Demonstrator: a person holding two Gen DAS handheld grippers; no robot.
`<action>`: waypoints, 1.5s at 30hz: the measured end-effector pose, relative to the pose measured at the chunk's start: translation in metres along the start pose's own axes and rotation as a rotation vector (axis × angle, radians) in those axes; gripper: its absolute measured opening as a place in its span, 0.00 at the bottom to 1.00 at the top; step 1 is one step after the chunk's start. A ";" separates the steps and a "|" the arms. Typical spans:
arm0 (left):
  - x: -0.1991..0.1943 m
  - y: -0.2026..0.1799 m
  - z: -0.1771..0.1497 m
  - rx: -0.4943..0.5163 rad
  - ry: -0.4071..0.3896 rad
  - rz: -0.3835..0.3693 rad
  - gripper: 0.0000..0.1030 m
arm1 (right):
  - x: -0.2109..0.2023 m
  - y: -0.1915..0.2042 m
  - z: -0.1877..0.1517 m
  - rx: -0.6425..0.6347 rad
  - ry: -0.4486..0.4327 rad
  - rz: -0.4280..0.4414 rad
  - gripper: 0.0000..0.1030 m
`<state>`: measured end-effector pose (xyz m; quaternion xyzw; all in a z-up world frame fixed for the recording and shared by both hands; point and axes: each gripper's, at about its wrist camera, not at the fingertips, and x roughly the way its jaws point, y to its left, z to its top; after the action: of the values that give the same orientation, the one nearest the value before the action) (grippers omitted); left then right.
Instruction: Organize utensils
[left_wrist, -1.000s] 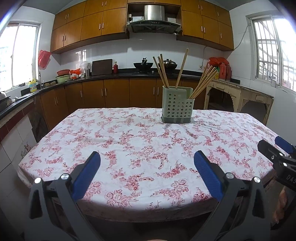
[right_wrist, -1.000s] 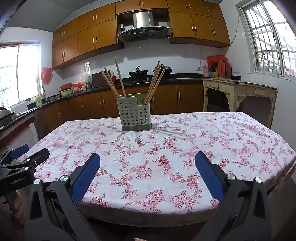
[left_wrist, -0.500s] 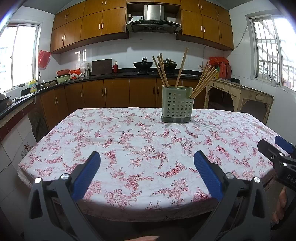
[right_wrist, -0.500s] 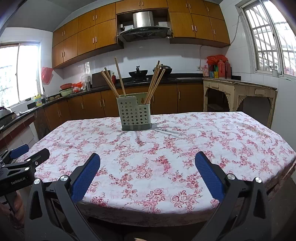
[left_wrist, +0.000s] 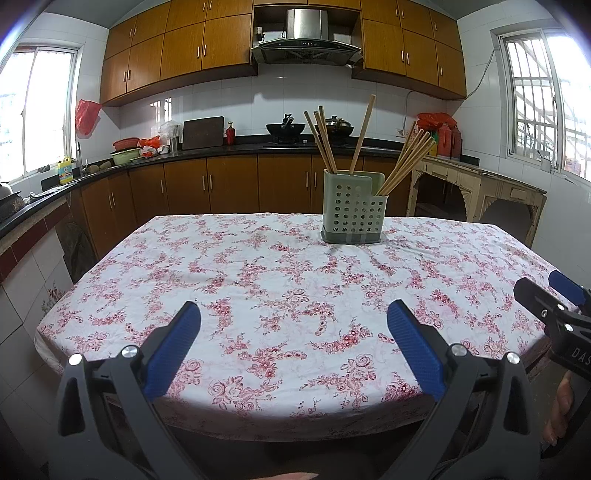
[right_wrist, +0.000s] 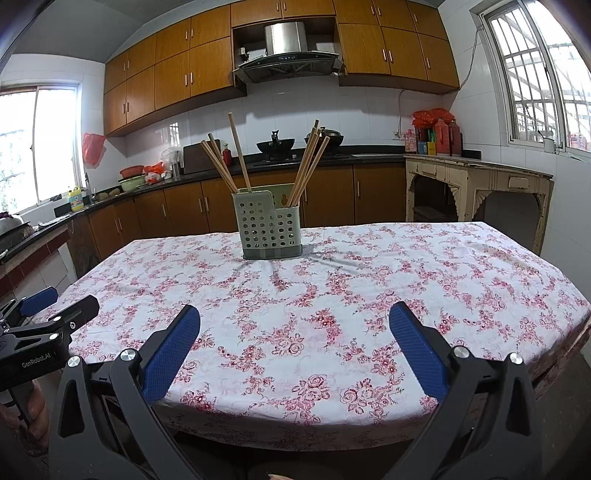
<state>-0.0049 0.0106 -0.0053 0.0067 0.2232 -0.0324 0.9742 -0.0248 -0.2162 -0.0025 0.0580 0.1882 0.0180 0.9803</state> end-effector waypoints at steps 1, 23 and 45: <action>0.000 0.000 0.000 0.000 0.000 0.000 0.96 | 0.000 0.000 0.000 0.000 -0.001 0.000 0.98; 0.000 0.000 0.000 0.001 0.000 0.000 0.96 | 0.001 -0.002 -0.003 0.004 0.004 -0.002 0.98; -0.001 0.001 -0.001 0.007 -0.008 0.000 0.96 | 0.001 -0.002 -0.004 0.004 0.006 -0.002 0.98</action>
<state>-0.0060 0.0116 -0.0056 0.0100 0.2191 -0.0332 0.9751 -0.0256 -0.2176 -0.0067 0.0598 0.1913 0.0168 0.9796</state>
